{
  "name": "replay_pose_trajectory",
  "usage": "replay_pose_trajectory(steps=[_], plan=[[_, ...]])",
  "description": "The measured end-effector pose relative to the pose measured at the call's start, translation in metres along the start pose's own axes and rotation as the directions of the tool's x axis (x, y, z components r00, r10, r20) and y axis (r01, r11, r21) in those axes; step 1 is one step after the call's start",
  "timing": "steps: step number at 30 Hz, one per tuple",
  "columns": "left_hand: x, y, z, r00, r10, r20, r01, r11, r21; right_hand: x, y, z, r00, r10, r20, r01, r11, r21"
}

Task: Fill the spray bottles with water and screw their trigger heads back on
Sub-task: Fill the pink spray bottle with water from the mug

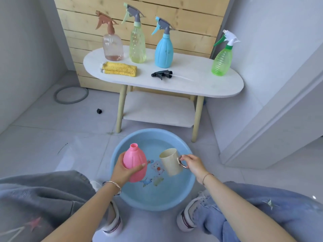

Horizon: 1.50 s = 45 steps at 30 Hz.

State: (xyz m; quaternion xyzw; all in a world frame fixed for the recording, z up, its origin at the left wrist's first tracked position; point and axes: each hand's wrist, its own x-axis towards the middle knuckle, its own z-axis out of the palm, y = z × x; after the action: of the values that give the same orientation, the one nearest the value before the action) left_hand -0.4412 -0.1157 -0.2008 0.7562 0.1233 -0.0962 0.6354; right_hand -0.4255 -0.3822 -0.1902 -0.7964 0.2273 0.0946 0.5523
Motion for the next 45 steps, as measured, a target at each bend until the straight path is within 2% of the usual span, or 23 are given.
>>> replay_pose_trajectory(steps=[5,7,13,18,26,33,38,45], plan=[[0.006,-0.001,-0.004,0.999,0.041,-0.009,-0.041,0.999,-0.013,0.011,0.025,0.021,1.0,-0.01,0.011,0.012,0.957,-0.289],[0.01,0.001,-0.003,0.999,0.049,-0.015,-0.05,0.999,-0.02,0.014,0.029,0.028,1.0,-0.016,0.023,0.023,0.936,-0.35],[0.02,-0.002,0.001,0.999,0.052,-0.011,-0.052,0.999,-0.012,0.023,0.043,0.049,0.997,-0.05,0.056,0.07,0.884,-0.462],[0.028,-0.012,0.001,0.999,0.029,-0.016,-0.03,0.999,-0.014,0.033,0.054,0.059,0.988,-0.102,0.113,0.15,0.767,-0.624],[0.035,-0.023,0.004,1.0,0.016,-0.027,-0.017,1.0,-0.018,0.042,0.064,0.074,0.984,-0.084,0.158,0.169,0.73,-0.663],[0.035,-0.023,0.0,0.999,0.009,-0.053,-0.012,0.999,-0.048,0.039,0.07,0.077,0.988,-0.05,0.144,0.121,0.829,-0.546],[0.032,-0.023,-0.003,0.996,0.0,-0.089,-0.007,0.997,-0.076,0.032,0.064,0.066,0.998,0.013,0.058,0.005,0.955,-0.298],[0.026,-0.013,-0.007,0.993,0.022,-0.12,-0.033,0.995,-0.095,0.014,0.029,0.037,1.0,-0.013,-0.008,0.012,0.999,-0.051]])
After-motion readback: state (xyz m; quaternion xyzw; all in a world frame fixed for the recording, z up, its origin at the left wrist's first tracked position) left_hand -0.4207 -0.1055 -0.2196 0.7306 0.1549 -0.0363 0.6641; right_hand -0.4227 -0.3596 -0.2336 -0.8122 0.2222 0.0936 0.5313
